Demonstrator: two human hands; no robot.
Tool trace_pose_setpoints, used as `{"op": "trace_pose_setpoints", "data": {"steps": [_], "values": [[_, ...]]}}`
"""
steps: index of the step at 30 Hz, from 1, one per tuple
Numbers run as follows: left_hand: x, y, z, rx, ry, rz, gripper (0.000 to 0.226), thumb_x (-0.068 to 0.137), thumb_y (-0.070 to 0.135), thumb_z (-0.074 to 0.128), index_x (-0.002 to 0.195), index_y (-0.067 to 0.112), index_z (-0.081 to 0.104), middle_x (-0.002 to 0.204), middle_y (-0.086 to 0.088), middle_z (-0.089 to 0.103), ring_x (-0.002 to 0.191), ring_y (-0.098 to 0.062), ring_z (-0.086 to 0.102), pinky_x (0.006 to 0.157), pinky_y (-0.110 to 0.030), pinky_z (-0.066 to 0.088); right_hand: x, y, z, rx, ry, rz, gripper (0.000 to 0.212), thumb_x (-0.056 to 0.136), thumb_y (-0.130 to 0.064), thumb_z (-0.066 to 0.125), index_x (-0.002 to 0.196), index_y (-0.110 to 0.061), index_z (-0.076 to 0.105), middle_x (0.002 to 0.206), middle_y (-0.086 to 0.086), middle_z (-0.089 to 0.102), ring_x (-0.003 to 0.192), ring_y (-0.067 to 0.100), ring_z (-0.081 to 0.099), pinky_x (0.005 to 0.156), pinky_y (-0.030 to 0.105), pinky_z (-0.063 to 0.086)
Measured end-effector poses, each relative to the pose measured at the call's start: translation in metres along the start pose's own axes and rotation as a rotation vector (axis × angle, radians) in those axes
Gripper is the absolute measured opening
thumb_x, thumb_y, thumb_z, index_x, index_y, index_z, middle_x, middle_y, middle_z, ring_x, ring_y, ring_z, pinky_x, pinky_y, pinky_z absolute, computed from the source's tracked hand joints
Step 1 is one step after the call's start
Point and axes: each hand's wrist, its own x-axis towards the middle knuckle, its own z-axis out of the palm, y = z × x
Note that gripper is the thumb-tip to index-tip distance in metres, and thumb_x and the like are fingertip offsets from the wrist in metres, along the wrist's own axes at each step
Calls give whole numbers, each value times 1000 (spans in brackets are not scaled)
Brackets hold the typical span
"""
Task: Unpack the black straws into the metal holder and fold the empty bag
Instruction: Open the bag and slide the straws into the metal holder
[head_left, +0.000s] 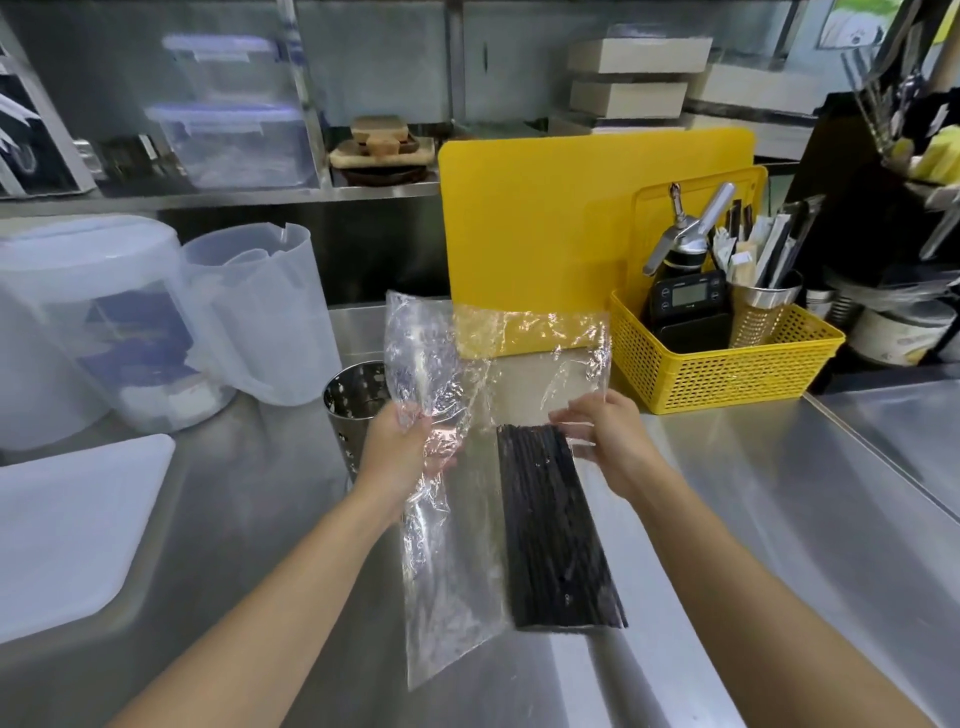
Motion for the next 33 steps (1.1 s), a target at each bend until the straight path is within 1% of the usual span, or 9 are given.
{"op": "trace_pose_setpoints", "data": {"steps": [3, 5, 9, 13, 18, 22, 26, 30, 33], "values": [[3, 11, -1, 6, -38, 44, 26, 94, 15, 48, 119, 6, 47, 120, -21, 57, 50, -10, 62, 74, -47, 58, 4, 4, -3, -53, 40, 27, 8, 90, -7, 48, 99, -5, 50, 98, 19, 64, 80, 27, 63, 68, 38, 53], [5, 19, -2, -1, -58, 56, 23, 94, 14, 48, 116, 8, 49, 88, -6, 68, 46, -11, 64, 78, -59, 53, 6, 8, -1, -109, 88, 5, 15, 90, -8, 53, 103, -7, 47, 99, 16, 60, 78, 23, 60, 68, 35, 49], [5, 36, 4, -70, -34, 4, 36, 95, 9, 45, 131, 9, 40, 98, -14, 68, 70, -23, 71, 76, -45, 58, 5, 10, 5, -369, 188, -171, 56, 86, -7, 60, 134, -6, 32, 105, 5, 46, 98, 26, 51, 82, 39, 44], [8, 47, 15, -165, 20, 22, 14, 95, 6, 41, 108, 2, 46, 93, -15, 70, 79, -28, 71, 87, -52, 52, 3, 13, 9, -658, 223, -459, 46, 84, -14, 64, 125, -5, 46, 121, 10, 52, 111, 23, 50, 94, 37, 43], [13, 59, 33, -250, 110, 43, 18, 96, 3, 35, 112, 3, 43, 93, -15, 65, 70, -21, 67, 72, -44, 58, -18, -9, 13, -142, -259, -265, 21, 85, -30, 63, 97, -12, 60, 95, 5, 67, 96, 24, 61, 77, 35, 48], [19, 60, 43, -266, 190, 36, 11, 93, 4, 39, 100, 7, 47, 90, -9, 65, 77, -18, 66, 69, -30, 58, -24, -17, 8, -238, -561, -165, 74, 64, -55, 64, 129, -24, 48, 127, -1, 56, 120, 19, 53, 97, 46, 46], [19, 64, 51, -287, 233, 54, 16, 92, 2, 40, 87, 15, 45, 94, -11, 66, 89, -22, 66, 67, -29, 52, -28, -27, 11, -446, -540, -197, 88, 68, -26, 77, 143, -20, 30, 134, -3, 46, 123, 12, 45, 101, 35, 44], [11, 68, 58, -280, 73, 70, 16, 88, 6, 52, 102, 12, 48, 101, -11, 64, 96, -22, 65, 83, -34, 54, -17, -25, 15, -646, -218, -359, 36, 74, 7, 55, 109, -3, 58, 99, 18, 70, 93, 32, 64, 82, 41, 53], [9, 67, 59, -269, -83, 116, 41, 82, 28, 65, 114, 9, 48, 112, -9, 61, 108, -23, 58, 102, -41, 42, -14, -28, 10, -536, -133, -381, 31, 74, 16, 40, 94, 2, 60, 85, 20, 69, 81, 34, 65, 66, 31, 48]]}}
